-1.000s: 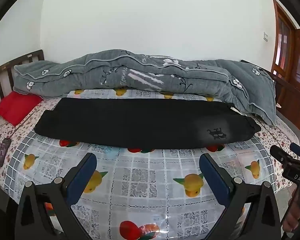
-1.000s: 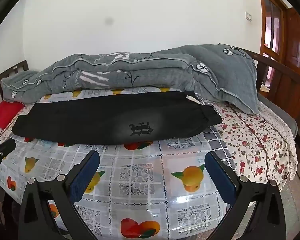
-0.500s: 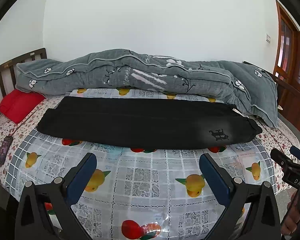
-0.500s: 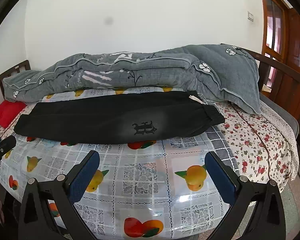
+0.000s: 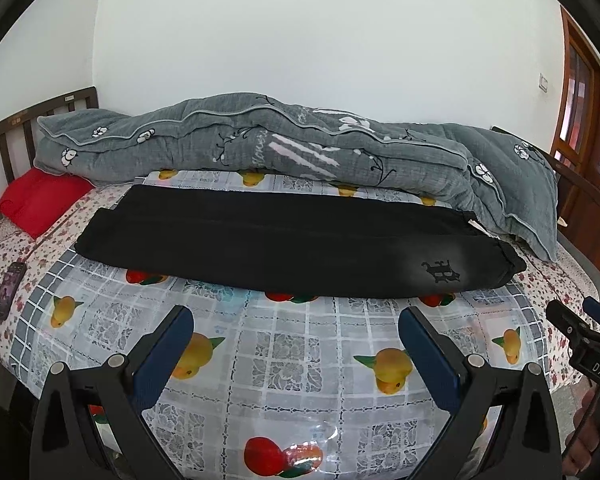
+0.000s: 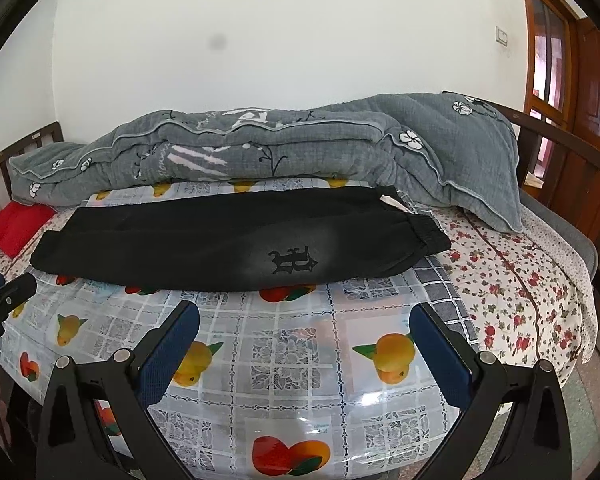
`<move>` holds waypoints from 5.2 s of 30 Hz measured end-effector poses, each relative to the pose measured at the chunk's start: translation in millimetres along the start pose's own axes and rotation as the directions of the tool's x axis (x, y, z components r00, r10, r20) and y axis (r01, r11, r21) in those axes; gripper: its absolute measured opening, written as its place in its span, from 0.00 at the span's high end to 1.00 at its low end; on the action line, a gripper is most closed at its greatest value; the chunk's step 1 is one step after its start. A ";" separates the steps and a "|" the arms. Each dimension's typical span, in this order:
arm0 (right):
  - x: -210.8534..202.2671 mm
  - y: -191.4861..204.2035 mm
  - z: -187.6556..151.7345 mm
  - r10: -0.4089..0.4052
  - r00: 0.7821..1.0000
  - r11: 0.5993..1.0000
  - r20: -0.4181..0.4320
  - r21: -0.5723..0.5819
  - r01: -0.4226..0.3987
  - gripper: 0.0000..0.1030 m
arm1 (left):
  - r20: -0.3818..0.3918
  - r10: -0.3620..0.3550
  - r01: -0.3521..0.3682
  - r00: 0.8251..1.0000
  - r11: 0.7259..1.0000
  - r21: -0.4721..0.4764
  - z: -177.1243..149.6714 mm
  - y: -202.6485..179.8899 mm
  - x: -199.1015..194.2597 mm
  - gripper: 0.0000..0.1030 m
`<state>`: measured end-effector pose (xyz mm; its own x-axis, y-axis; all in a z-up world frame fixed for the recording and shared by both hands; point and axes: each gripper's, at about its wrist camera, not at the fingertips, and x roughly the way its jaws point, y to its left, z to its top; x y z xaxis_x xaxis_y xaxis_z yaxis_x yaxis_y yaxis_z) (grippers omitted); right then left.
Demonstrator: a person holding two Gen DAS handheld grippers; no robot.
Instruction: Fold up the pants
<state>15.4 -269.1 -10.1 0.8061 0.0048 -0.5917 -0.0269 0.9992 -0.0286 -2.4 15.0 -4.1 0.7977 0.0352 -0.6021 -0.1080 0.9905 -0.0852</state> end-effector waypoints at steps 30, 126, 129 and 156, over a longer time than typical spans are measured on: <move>-4.3 -2.4 2.2 0.002 1.000 1.000 0.006 0.003 -0.002 0.00 | -0.011 -0.003 0.003 1.000 1.000 -0.001 -1.2 -0.6 -0.5 0.00; 375.6 -52.1 156.6 0.047 0.990 0.996 -0.136 0.076 -0.037 0.80 | -0.062 0.225 -0.233 0.972 0.954 -0.187 157.0 186.2 371.8 0.90; 402.7 -54.1 154.1 0.046 0.982 0.991 -0.182 0.130 -0.022 0.76 | -0.101 0.227 -0.240 0.969 0.959 -0.151 154.0 182.4 388.8 0.75; 265.6 -82.1 18.0 0.111 0.956 0.987 -0.273 0.142 -0.074 0.29 | -0.226 -0.132 0.024 0.965 0.905 -0.426 3.0 193.2 249.8 0.22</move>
<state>242.3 -349.2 -150.4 0.6060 0.1045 -0.7886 -0.0022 0.9915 0.1297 177.8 215.5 -168.6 0.6502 -0.1269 -0.7491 -0.3310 0.8402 -0.4296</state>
